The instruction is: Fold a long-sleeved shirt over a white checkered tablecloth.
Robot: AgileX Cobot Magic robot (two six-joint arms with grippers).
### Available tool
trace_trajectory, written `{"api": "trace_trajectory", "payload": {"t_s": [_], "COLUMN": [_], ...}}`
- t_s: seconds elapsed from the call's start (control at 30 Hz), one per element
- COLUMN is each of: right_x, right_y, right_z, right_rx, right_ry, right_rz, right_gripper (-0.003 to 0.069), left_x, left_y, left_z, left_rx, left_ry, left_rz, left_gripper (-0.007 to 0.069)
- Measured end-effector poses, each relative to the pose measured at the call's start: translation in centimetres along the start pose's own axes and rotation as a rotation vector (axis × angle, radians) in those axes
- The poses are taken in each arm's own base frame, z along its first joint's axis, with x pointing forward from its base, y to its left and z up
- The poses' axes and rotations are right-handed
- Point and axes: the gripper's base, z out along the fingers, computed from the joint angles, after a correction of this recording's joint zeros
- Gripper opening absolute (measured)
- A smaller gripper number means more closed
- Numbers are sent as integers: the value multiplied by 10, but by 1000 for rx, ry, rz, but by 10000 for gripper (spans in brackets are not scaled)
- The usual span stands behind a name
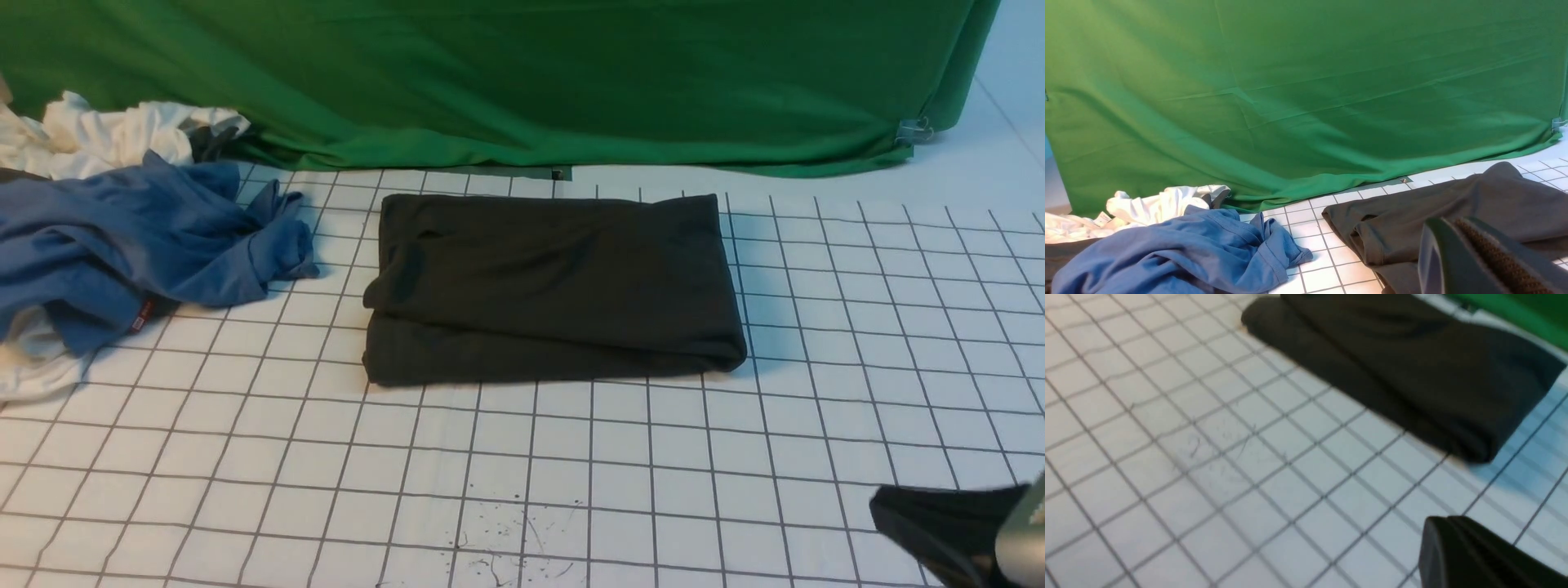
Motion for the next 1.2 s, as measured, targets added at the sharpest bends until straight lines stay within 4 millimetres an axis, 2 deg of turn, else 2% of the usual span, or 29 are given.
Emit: {"api": "trace_trajectory", "payload": {"t_s": [0.13, 0.27, 0.4, 0.43, 0.5, 0.6, 0.77, 0.93, 1.2], "right_x": [22, 44, 70, 72, 86, 91, 100, 107, 108], "right_y": [2, 2, -3, -4, -7, -12, -16, -16, -16], "right_z": [-5, -14, -24, -24, -28, -33, -35, -34, -33], "right_rx": [10, 68, 228, 237, 375, 491, 600, 622, 624], "right_ry": [-15, -143, -255, -261, -321, -352, -286, -216, -215], "right_rz": [-19, -61, 24, 34, 126, 194, 291, 336, 357], "right_gripper": [10, 10, 10, 10, 10, 10, 10, 10, 10], "left_x": [0, 0, 0, 0, 0, 0, 0, 0, 0], "left_y": [0, 0, 1, 1, 1, 1, 1, 1, 1], "left_z": [0, 0, 0, 0, 0, 0, 0, 0, 0], "left_rx": [0, -1, -8, -8, -8, -8, -12, -13, -13], "left_ry": [0, 0, 2, 2, 2, 2, 2, 3, 3], "left_rz": [0, 3, 27, 28, 29, 29, 43, 50, 50], "left_gripper": [-31, -31, -31, -31, -31, -31, -31, -31, -30]}}
